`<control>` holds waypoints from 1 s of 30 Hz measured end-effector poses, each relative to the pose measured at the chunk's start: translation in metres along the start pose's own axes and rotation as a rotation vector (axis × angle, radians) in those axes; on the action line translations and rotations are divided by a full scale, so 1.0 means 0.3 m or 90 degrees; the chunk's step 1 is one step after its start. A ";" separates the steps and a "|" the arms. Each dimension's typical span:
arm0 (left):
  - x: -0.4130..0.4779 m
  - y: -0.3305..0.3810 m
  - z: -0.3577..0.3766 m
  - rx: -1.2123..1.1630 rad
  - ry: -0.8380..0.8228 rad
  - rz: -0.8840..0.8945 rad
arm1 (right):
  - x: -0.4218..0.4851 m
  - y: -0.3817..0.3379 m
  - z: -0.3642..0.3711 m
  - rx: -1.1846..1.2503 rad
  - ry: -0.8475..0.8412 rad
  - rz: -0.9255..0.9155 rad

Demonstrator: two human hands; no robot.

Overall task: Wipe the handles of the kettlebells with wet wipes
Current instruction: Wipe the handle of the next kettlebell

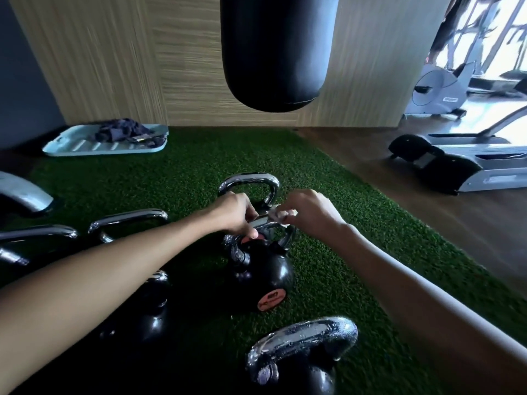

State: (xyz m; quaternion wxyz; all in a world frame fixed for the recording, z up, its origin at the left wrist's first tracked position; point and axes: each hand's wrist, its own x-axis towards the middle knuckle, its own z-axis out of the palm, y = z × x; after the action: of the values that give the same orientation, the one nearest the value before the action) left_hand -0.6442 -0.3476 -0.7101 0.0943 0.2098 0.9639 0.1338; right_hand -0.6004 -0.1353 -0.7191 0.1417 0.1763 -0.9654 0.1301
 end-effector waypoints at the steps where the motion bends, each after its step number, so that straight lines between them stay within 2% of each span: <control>1: -0.003 -0.001 0.010 0.012 0.014 0.006 | -0.013 0.025 0.004 0.025 0.015 0.018; 3: -0.014 -0.002 0.017 0.020 0.038 0.012 | -0.025 0.046 0.005 0.068 0.026 0.048; 9: -0.078 -0.032 0.028 -0.011 0.068 0.055 | -0.017 -0.015 0.041 0.066 0.035 -0.019; 14: -0.158 -0.050 0.032 -0.050 0.093 0.053 | -0.065 0.057 0.078 0.177 0.084 0.054; 21: -0.219 -0.108 0.032 -0.062 0.100 0.052 | -0.057 -0.025 0.067 0.168 0.081 -0.031; 26: -0.247 -0.107 0.026 -0.075 0.100 0.049 | -0.101 0.026 0.115 0.297 0.126 0.081; 30: -0.266 -0.104 0.027 -0.062 0.099 0.048 | -0.143 0.076 0.171 0.314 0.063 0.153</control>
State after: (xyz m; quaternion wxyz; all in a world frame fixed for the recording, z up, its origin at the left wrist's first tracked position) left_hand -0.5828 -0.4073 -0.7170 0.0241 0.2299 0.9522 0.1997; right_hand -0.5822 -0.1172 -0.7850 0.1251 0.0834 -0.9103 0.3857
